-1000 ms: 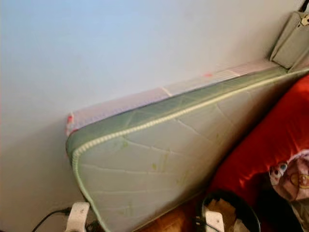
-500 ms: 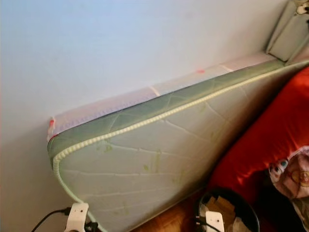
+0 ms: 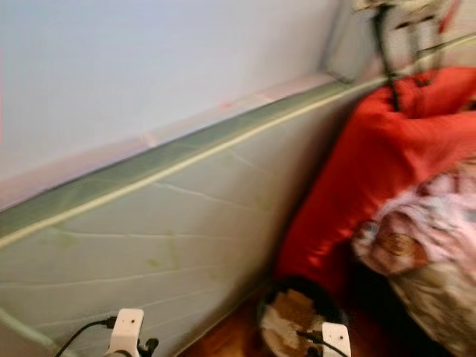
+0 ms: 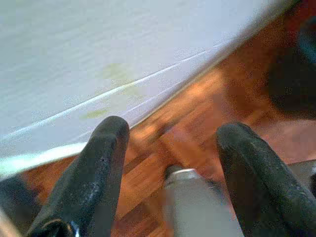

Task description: Clean up the room

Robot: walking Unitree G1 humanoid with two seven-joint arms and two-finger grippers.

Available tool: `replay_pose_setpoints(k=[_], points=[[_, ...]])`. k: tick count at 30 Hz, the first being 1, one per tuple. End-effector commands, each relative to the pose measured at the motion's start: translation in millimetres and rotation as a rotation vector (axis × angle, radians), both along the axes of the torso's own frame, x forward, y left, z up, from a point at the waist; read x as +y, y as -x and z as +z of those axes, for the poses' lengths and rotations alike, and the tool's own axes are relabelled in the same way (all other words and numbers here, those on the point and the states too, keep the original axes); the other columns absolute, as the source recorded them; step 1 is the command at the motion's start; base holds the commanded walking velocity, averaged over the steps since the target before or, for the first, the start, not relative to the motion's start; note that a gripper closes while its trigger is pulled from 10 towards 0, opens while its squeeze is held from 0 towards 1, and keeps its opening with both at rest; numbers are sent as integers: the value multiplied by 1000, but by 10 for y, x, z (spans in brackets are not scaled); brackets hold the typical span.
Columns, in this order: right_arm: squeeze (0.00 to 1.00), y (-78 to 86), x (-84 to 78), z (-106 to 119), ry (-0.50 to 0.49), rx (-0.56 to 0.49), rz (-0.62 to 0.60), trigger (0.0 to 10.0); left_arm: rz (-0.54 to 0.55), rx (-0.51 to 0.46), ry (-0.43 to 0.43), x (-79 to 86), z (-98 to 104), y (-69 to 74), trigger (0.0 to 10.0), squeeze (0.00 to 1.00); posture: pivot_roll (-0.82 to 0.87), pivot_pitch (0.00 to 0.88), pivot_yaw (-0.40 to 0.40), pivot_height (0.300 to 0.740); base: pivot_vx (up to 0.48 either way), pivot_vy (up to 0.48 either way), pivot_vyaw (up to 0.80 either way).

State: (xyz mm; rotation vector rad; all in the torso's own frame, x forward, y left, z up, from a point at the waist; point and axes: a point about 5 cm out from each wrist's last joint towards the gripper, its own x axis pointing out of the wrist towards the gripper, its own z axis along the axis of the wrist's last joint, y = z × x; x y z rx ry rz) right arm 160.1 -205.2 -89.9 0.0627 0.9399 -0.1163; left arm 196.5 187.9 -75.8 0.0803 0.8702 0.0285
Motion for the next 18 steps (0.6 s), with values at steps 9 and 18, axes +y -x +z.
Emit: replay_pose_setpoints(k=[9,18], points=[[0,-394,-304,235,-88,-45,-98,10000,70,16,14,372,144,-170,10000,0,23,0,-79,736,0,-347,-63],[0,-405,-298,240,-93,-49,-106,10000,69,14,15,379,152,-182,10000,0,23,0,-79,736,0,-347,0]])
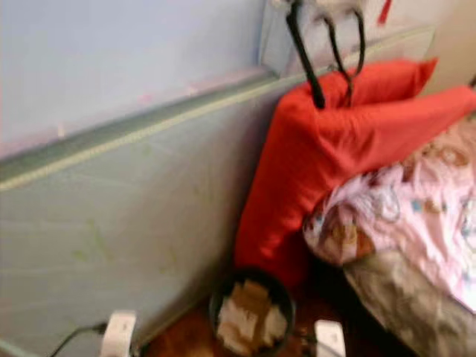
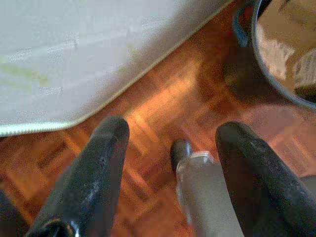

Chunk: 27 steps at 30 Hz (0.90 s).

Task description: Clean up the room

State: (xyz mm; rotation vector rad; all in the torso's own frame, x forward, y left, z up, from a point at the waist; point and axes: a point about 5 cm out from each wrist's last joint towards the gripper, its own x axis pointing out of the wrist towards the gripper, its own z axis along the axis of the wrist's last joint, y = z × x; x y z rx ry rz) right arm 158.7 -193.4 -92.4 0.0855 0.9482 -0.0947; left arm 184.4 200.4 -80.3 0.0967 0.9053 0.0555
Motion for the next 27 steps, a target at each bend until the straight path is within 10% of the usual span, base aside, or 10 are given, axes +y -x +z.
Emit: replay_pose_setpoints(k=[1,27], points=[[0,-420,-416,265,-64,-54,-115,10000,51,-22,39,254,197,-303,10000,0,23,0,-79,736,0,-349,0],[0,-448,-384,275,-76,-75,-104,10000,48,-21,37,278,207,-310,10000,0,24,0,-67,736,0,-348,0]])
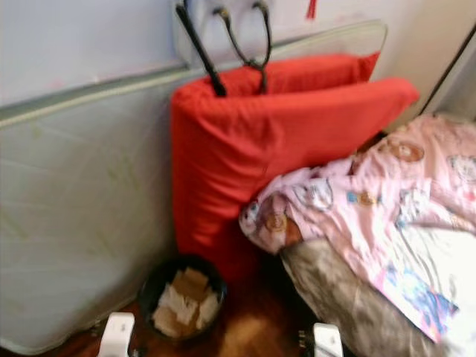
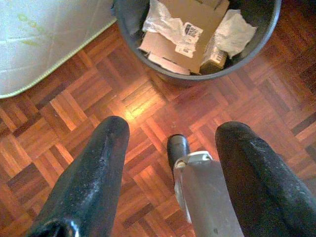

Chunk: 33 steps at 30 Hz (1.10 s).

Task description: Clean up the room

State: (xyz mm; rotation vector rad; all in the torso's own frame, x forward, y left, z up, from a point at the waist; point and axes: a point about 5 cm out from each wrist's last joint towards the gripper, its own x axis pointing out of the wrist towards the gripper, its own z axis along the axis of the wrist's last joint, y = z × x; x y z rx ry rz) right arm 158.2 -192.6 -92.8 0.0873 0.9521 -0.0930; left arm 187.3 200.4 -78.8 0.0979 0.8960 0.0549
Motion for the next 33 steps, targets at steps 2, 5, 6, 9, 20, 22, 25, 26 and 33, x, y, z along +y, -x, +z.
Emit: replay_pose_setpoints(k=[2,5,6,9,20,22,25,26,33], points=[[0,-453,-389,279,-74,-79,-101,10000,48,-11,37,280,192,-280,10000,0,23,0,-64,736,0,-349,0],[0,-462,-384,285,-71,-80,-73,10000,44,-11,34,281,194,-283,10000,0,27,0,-66,736,0,-346,0],[0,-465,-380,286,-73,-80,-64,10000,44,-11,33,282,195,-284,10000,0,24,0,-63,736,0,-349,0],[0,-475,-373,293,-68,-83,-31,10000,39,-10,31,285,196,-285,10000,0,21,0,-56,736,0,-350,0],[0,-475,-336,282,-97,-97,-90,10000,24,-5,15,323,206,-286,10000,0,23,0,-32,736,0,-218,0],[0,-468,-337,276,-108,-106,-150,10000,29,-8,15,328,208,-286,10000,0,24,0,-29,736,0,0,0],[0,-467,-350,278,-97,-115,-184,10000,38,-17,19,329,212,-290,10000,0,26,0,-32,736,0,0,0],[0,-467,-350,278,-97,-115,-184,10000,38,-17,19,329,212,-290,10000,0,26,0,-32,736,0,0,0],[0,-464,-369,279,-69,-105,-168,10000,45,-17,19,326,209,-288,10000,0,27,0,-41,736,0,0,0]])
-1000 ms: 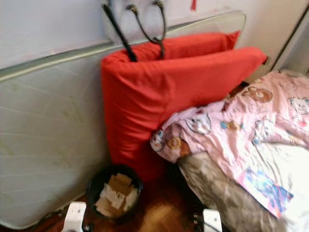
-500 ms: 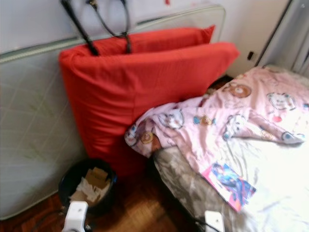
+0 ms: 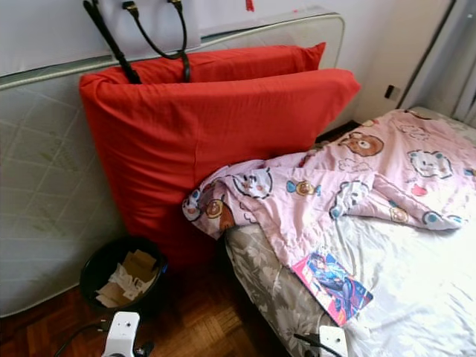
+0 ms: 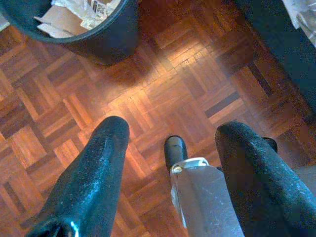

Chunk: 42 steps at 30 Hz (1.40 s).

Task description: Clean up the room

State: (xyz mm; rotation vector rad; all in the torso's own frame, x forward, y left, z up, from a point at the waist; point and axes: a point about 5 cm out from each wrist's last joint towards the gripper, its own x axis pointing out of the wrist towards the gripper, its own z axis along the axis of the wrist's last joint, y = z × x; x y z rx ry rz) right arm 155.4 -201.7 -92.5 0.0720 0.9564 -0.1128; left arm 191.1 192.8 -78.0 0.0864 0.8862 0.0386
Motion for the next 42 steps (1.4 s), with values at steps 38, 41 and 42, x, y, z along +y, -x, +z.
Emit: replay_pose_setpoints(k=[38,41,42], points=[[0,-496,-279,281,-76,-116,-137,10000,60,-11,0,408,202,-247,10000,0,24,0,-40,736,0,0,0],[0,-478,-264,271,-87,-123,-135,10000,56,-25,-3,410,199,-234,10000,0,17,0,-22,736,0,0,0],[0,-464,-252,263,-100,-128,-136,10000,51,-35,-6,412,197,-225,10000,0,16,0,-22,736,0,0,0]])
